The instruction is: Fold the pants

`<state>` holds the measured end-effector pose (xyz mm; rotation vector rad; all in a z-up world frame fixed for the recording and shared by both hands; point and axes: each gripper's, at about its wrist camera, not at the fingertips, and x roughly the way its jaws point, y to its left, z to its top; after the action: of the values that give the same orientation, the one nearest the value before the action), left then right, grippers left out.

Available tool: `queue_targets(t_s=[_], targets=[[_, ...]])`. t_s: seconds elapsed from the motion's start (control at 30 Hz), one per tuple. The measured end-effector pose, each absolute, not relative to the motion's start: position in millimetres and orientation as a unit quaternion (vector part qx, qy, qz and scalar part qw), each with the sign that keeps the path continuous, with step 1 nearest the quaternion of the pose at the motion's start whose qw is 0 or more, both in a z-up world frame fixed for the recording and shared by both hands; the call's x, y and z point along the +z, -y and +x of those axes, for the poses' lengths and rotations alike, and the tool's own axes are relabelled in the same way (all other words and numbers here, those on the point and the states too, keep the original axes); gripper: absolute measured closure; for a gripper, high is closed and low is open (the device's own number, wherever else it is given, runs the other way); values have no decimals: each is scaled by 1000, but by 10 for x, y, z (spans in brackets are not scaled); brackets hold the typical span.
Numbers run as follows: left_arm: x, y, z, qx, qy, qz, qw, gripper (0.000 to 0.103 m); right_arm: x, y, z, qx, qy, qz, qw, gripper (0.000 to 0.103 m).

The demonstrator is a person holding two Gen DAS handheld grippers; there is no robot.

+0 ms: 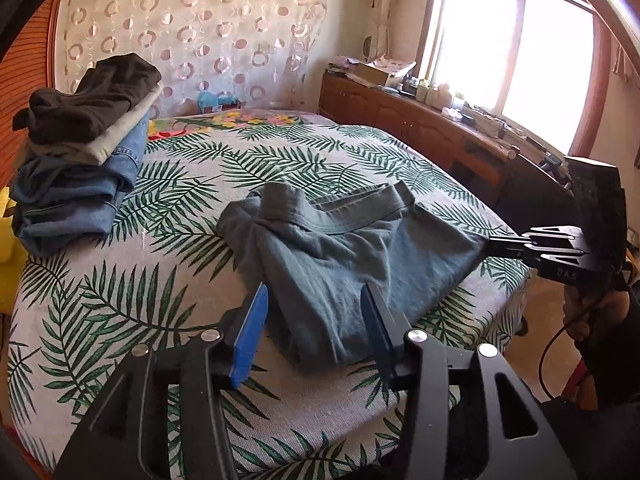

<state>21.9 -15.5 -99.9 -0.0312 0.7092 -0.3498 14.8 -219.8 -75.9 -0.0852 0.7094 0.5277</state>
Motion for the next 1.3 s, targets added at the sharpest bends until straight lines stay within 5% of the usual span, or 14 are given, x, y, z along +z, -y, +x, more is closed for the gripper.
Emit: queue_targets(t_s=[0.13,0.2,0.67,1.3], targets=[[-992,95,276,-159,-342,-33,925,44,-737,2201,143,255,-340,-43,904,101],[-994,80,301,-156,-338,-37,927,24,-732,2199,147,251,-338,-46,906,96],[-1017,170,774,-141,-336,-3,931,23,-671,2119,463,239,-319,-48,916,82],[-1247,117,1139,-118,-368,11,922,23,-883,1735,1338,236,-367,-47,899,76]])
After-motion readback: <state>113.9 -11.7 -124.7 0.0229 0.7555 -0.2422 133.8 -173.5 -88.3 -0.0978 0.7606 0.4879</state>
